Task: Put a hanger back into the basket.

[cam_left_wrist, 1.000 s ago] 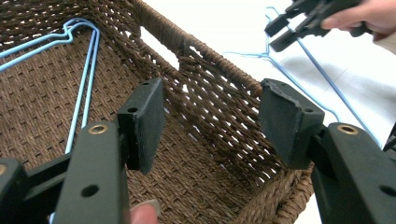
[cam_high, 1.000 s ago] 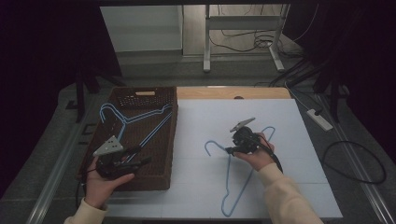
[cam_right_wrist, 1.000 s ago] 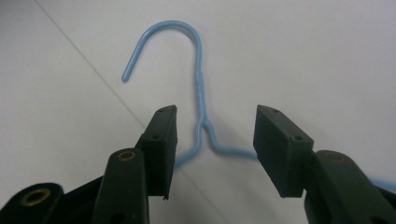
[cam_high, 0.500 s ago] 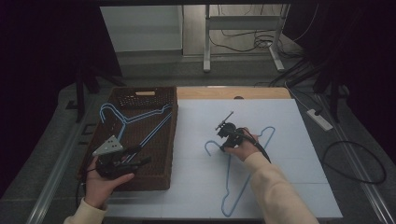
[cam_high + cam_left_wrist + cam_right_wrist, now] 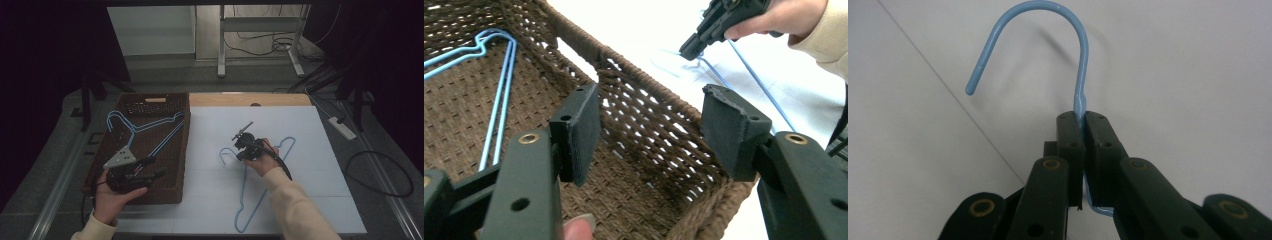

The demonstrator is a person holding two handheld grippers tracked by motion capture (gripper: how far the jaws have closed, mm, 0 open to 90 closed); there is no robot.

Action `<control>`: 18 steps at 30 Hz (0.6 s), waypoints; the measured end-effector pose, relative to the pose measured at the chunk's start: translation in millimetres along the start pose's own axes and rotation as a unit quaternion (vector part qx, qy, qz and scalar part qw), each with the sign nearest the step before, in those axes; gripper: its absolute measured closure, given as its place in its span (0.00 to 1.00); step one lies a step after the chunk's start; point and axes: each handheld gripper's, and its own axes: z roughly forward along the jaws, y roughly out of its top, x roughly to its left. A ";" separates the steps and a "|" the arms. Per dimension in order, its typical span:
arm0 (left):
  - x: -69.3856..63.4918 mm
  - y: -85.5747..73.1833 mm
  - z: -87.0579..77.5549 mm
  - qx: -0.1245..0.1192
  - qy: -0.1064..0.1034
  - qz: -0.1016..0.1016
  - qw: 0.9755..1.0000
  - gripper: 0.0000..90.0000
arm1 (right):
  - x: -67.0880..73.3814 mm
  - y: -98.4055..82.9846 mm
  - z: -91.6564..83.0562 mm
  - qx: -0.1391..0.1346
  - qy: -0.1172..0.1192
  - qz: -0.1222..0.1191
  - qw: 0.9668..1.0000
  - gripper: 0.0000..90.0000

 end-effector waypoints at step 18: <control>-41.8 26.0 41.7 0.022 -0.040 0.025 0.999 0.45 | 1.9 -14.4 -31.0 -0.087 0.006 0.014 0.996 0.95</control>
